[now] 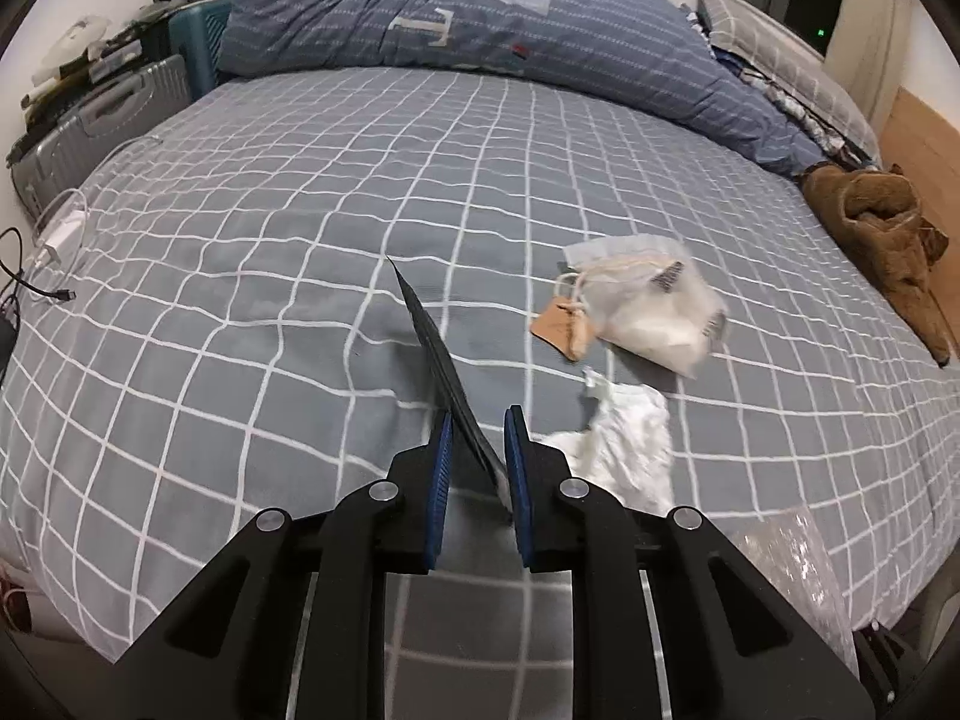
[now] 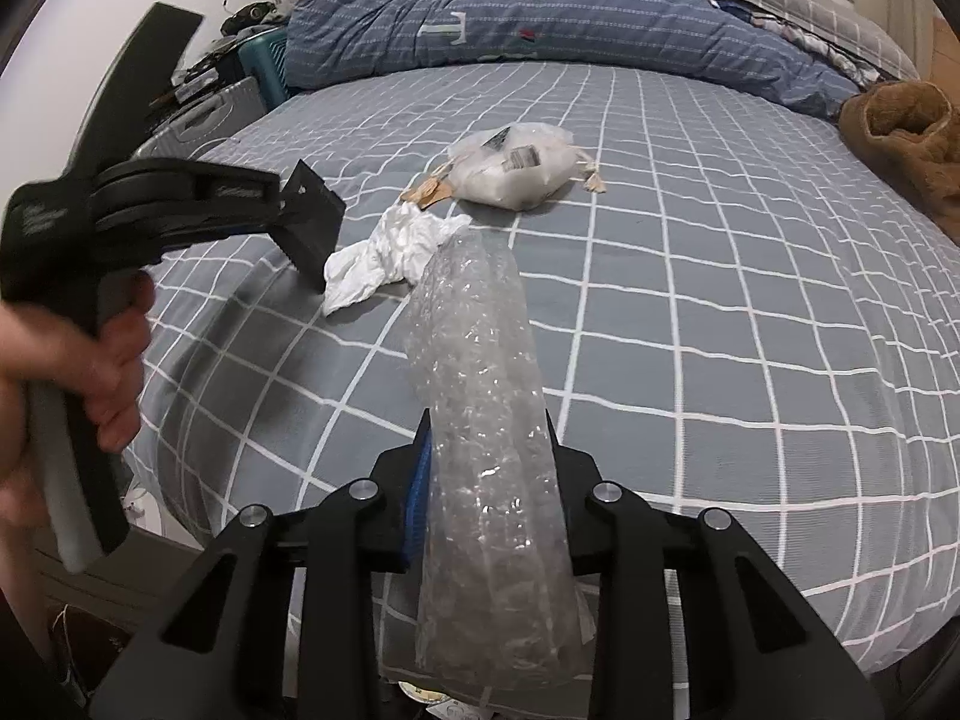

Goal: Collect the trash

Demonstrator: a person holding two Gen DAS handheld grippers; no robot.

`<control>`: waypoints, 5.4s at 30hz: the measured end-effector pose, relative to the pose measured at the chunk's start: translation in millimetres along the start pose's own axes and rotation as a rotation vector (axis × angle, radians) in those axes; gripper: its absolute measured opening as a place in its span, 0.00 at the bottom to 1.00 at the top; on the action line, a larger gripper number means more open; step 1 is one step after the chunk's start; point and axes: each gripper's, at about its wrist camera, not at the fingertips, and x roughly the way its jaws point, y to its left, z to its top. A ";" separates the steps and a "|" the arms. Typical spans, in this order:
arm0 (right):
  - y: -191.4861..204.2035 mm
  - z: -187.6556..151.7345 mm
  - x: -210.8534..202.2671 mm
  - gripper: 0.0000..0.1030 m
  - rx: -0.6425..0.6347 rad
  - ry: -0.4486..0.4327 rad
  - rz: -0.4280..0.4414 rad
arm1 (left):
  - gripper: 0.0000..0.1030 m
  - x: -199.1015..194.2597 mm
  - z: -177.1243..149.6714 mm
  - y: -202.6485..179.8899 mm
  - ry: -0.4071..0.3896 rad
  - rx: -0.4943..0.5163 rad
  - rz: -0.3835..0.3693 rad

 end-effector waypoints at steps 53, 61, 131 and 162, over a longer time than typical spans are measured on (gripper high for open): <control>4.8 -17.4 -72.8 0.25 0.027 -0.103 -0.080 | 0.01 -99.7 -90.3 -21.4 -0.056 0.077 -0.017; 11.5 -36.8 -100.9 0.25 0.037 -0.116 -0.090 | 0.01 -129.8 -125.8 -26.8 -0.054 0.083 -0.036; 49.6 -221.7 -88.3 0.25 0.125 0.261 -0.104 | 0.01 -137.9 -316.3 9.8 0.240 0.031 -0.016; -19.8 -209.6 -115.5 0.93 0.158 0.134 -0.293 | 0.01 -107.9 -320.1 -52.0 0.311 0.149 -0.097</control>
